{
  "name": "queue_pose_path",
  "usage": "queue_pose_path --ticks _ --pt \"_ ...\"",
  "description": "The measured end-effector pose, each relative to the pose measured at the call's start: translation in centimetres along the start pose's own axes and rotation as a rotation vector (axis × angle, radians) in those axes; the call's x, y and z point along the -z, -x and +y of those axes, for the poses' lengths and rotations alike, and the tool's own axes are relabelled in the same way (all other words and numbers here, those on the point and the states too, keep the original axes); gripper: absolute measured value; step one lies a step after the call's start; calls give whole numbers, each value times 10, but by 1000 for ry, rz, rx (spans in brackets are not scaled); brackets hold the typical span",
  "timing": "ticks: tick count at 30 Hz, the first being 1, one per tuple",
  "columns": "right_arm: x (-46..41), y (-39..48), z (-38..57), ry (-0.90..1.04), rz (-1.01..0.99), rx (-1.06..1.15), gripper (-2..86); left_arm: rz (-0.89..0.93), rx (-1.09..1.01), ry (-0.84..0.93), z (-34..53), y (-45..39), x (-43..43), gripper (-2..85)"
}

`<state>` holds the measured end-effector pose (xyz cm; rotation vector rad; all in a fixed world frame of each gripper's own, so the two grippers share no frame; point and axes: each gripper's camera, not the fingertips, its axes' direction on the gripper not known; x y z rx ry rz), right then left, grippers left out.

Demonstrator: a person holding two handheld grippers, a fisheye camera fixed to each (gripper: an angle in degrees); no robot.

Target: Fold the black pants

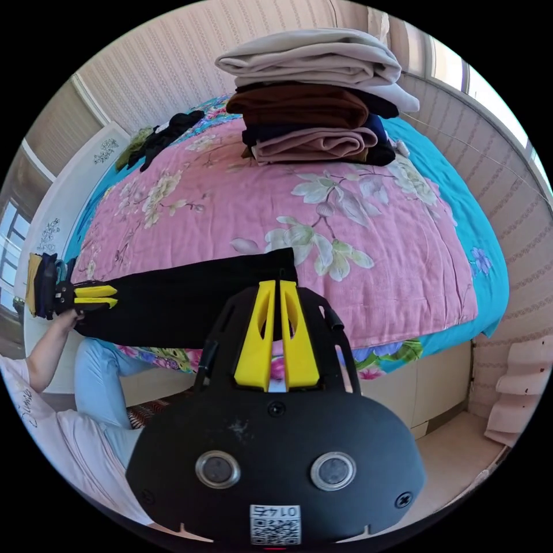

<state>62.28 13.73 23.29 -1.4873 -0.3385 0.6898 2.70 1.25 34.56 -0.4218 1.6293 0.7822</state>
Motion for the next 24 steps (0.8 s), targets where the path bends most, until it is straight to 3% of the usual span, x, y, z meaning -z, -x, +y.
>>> queue_pose_path --ticks 4,10,15,18,24 --pt "24 -2 -2 -15 -66 -1 3 110 62 -35 8 26 -30 1" --pt "46 -2 -28 3 -140 -30 6 92 40 -92 25 32 -30 -9" --pt "-4 1 -64 137 -4 -32 18 26 145 -107 29 60 -77 -10" --pt "-29 -14 -69 188 66 -114 40 -45 219 -17 31 86 -129 -10" --pt "30 -54 -16 27 -14 -222 57 -10 251 -89 50 113 -153 -10"
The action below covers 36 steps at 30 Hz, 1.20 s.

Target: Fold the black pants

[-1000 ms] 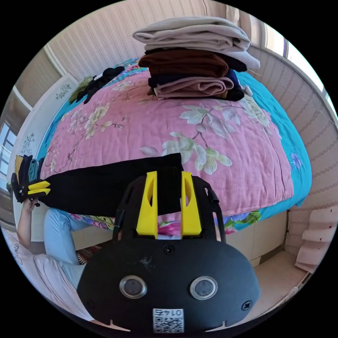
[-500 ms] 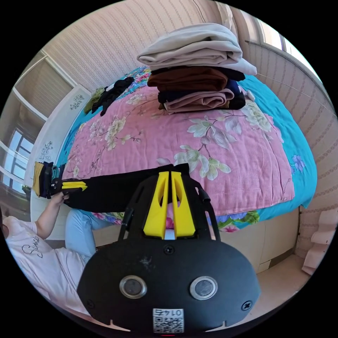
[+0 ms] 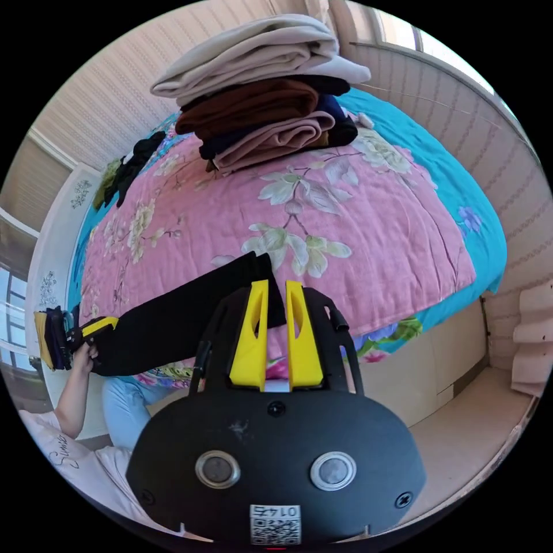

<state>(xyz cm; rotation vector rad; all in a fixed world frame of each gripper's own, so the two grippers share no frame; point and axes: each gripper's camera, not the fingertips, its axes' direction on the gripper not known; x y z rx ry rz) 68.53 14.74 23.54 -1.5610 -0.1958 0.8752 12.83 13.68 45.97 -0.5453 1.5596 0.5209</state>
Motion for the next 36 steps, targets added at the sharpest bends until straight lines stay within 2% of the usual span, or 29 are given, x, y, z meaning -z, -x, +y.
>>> queue_pose_path --ticks 8,12,14,17,22,24,27,31,36 --pt "2 -56 61 -158 -226 -176 85 77 -164 -60 -27 -16 -17 -10" --pt "-3 -75 57 -134 -291 -203 49 139 -235 -35 -54 -35 -39 -8" --pt "18 -83 66 -226 -358 -162 34 137 -313 -33 -78 -56 -53 -4" --pt "32 -101 75 -262 -449 -164 27 162 -388 -27 -122 -86 -80 19" --pt "34 -128 78 -244 -431 -206 31 208 -446 72 -195 -138 -153 68" --pt "38 -137 82 -249 -405 -214 35 183 -463 139 -210 -152 -183 69" --pt "47 -150 91 -260 -388 -228 44 106 -511 208 -215 -158 -216 25" --pt "53 -153 101 -265 -414 -194 55 161 -401 104 -206 -117 -205 -7" --pt "51 -147 95 -284 -428 -150 64 215 -294 143 -195 -77 -230 -9"
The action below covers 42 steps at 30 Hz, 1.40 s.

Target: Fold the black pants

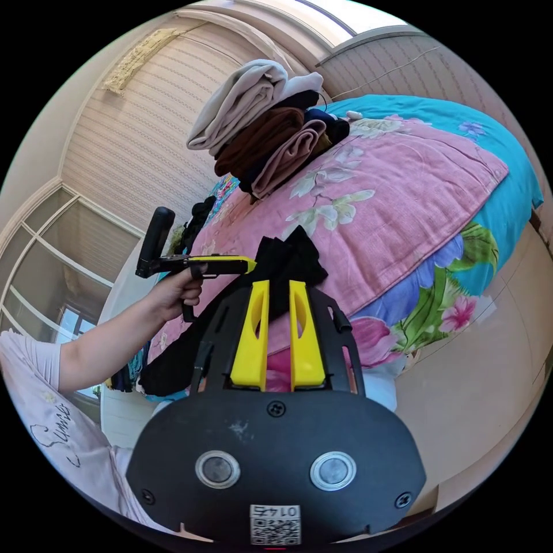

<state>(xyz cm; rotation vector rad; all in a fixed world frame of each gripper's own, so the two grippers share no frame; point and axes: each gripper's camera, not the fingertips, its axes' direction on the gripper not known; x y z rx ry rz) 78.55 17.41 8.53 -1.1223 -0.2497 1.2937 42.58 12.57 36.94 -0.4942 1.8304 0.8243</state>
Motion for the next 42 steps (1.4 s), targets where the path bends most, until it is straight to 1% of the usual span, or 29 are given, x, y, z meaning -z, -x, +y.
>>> queue_pose_path --ticks 4,7,10,13,18,19,22,23,25,28,34,36,38,40,42 --pt "-12 -5 -15 -11 6 -6 76 -11 -26 -1 6 5 -4 -9" --pt "-26 -19 -28 -27 11 -64 83 -27 -52 7 10 5 -7 -9" --pt "-43 -32 -36 -10 -32 -82 68 -6 -42 3 15 11 -7 -9" --pt "-30 -33 -32 -48 -19 -44 34 -3 -57 -7 21 7 2 -10" --pt "8 -47 -15 -94 -65 -78 18 1 -192 -98 26 -25 29 -10" --pt "13 -54 -9 -94 -66 -102 17 0 -219 -100 24 -34 31 -10" --pt "11 -74 3 -86 -54 -158 14 -38 -267 -32 17 -51 18 -10" --pt "6 -83 5 -82 -64 -184 12 -65 -269 1 14 -54 10 -10" --pt "0 -93 6 -93 -95 -203 11 -56 -238 37 9 -53 3 -10" --pt "-9 -97 9 -91 -35 -218 9 -17 -181 33 4 -51 10 -10" --pt "-22 -107 24 -161 -55 -218 7 14 -200 -72 13 -61 53 -9" --pt "-32 -108 27 -151 -38 -221 7 15 -180 -52 10 -62 52 -8" --pt "-49 -116 30 -104 -37 -261 8 9 -153 24 6 -61 38 -3" --pt "-55 -123 38 -107 -64 -287 8 65 -120 13 6 -58 46 10" --pt "-62 -125 46 -110 -73 -295 9 103 -97 -6 12 -56 69 50"
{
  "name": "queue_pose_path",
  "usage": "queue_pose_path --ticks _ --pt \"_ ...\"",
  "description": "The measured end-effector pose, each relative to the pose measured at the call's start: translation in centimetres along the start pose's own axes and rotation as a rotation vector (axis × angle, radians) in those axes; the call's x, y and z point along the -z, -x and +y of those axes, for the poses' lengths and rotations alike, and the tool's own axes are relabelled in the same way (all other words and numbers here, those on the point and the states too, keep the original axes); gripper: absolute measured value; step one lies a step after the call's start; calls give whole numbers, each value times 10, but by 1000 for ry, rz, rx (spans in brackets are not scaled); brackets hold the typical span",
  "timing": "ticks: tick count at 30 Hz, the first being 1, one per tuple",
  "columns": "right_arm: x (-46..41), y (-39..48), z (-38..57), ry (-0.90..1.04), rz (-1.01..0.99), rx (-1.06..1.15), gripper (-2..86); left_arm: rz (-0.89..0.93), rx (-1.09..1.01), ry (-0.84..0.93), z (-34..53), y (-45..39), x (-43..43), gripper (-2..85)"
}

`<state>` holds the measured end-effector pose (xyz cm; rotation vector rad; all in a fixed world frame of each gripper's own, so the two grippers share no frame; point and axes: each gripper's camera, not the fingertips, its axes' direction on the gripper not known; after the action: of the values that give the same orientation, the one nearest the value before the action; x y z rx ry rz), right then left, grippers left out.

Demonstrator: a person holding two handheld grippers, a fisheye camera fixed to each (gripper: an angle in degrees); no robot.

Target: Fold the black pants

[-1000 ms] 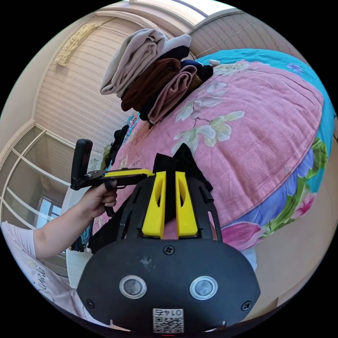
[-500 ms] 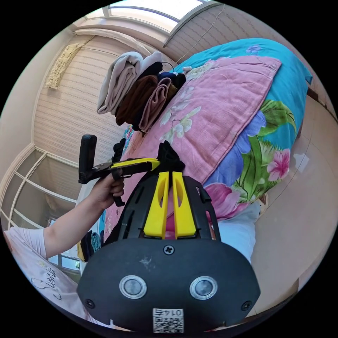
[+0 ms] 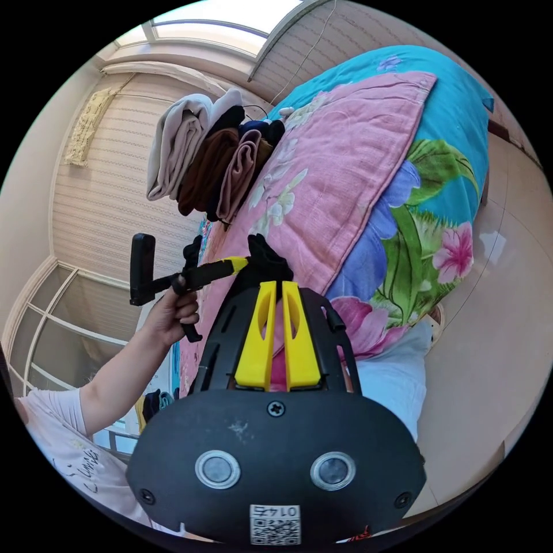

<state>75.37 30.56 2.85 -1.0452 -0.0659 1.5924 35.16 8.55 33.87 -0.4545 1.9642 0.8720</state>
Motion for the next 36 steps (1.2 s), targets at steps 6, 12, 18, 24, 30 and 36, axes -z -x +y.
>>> queue_pose_path --ticks 6,12,18,24,30,36 --pt "-15 -8 39 -75 -35 -15 10 -227 -26 -252 124 -17 155 49" --pt "-19 17 111 -111 -156 71 5 -393 283 -297 347 -39 216 40" --pt "-151 198 266 285 185 910 -5 -348 482 -334 455 -111 213 1" --pt "-322 287 402 636 145 1264 -9 -275 501 -489 421 -150 196 -9" --pt "-468 286 498 791 502 1443 -7 -246 557 -348 383 -136 163 -10" --pt "-494 291 522 862 469 1455 -7 -271 460 -403 382 -165 191 -10"
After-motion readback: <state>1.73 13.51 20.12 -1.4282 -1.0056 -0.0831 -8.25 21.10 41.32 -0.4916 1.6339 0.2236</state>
